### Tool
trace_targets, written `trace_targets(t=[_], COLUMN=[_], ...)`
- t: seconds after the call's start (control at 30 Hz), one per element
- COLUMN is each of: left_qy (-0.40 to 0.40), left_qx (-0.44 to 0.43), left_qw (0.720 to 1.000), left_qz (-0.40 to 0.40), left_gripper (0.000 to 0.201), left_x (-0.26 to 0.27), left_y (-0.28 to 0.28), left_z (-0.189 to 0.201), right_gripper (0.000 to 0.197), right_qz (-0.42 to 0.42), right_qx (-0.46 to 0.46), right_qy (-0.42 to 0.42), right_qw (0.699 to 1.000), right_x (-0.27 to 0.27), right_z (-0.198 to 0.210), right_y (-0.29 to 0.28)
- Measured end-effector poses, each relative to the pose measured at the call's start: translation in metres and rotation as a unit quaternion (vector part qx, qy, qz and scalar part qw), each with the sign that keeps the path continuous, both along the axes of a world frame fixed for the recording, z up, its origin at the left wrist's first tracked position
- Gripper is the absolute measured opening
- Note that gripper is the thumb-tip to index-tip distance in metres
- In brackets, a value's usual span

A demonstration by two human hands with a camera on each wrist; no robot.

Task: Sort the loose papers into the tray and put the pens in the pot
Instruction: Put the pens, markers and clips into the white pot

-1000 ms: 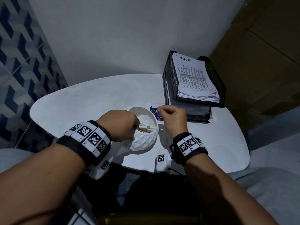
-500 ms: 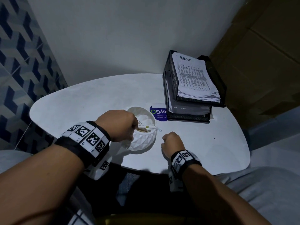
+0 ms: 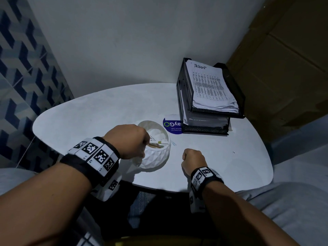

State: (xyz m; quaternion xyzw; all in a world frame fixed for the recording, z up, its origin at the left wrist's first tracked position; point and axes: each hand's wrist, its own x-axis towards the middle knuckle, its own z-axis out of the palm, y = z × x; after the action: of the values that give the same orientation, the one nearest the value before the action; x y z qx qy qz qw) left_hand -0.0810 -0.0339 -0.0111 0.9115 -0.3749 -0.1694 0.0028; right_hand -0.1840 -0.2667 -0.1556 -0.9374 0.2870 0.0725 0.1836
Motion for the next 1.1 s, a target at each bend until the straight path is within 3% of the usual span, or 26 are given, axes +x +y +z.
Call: trace_targets(t=[0.37, 0.5, 0.63, 0.77, 0.87, 0.97, 1.03, 1.1], left_qy=[0.004, 0.006, -0.001, -0.006, -0.007, -0.006, -0.006, -0.008], left_qx=[-0.004, -0.002, -0.005, -0.008, -0.008, -0.009, -0.008, -0.006], left_qw=[1.0, 1.0, 1.0, 1.0, 1.0, 1.0, 1.0, 1.0], left_qz=[-0.001, -0.002, -0.006, -0.013, -0.013, -0.011, -0.01, -0.009], left_gripper=[0.034, 0.033, 0.033, 0.032, 0.032, 0.032, 0.032, 0.03], left_x=[0.004, 0.004, 0.003, 0.001, 0.0, -0.001, -0.001, -0.001], left_y=[-0.003, -0.001, -0.001, -0.002, -0.002, -0.001, 0.0, 0.0], left_z=[-0.001, 0.0, 0.002, 0.004, 0.006, 0.006, 0.006, 0.006], right_gripper=[0.015, 0.015, 0.027, 0.026, 0.023, 0.022, 0.024, 0.023], right_qz=[-0.085, -0.186, -0.101, -0.005, 0.009, -0.037, -0.083, -0.135], right_qx=[0.096, 0.249, 0.325, 0.365, 0.384, 0.393, 0.349, 0.269], right_qy=[-0.032, -0.149, -0.256, -0.281, -0.292, -0.333, -0.333, -0.28], right_qw=[0.991, 0.939, 0.905, 0.887, 0.876, 0.856, 0.872, 0.912], right_x=[0.0, 0.016, 0.046, 0.057, 0.057, 0.054, 0.049, 0.04], right_z=[0.002, 0.027, 0.076, 0.107, 0.106, 0.098, 0.087, 0.069], right_y=[-0.007, -0.002, 0.01, 0.03, 0.04, 0.034, 0.02, 0.001])
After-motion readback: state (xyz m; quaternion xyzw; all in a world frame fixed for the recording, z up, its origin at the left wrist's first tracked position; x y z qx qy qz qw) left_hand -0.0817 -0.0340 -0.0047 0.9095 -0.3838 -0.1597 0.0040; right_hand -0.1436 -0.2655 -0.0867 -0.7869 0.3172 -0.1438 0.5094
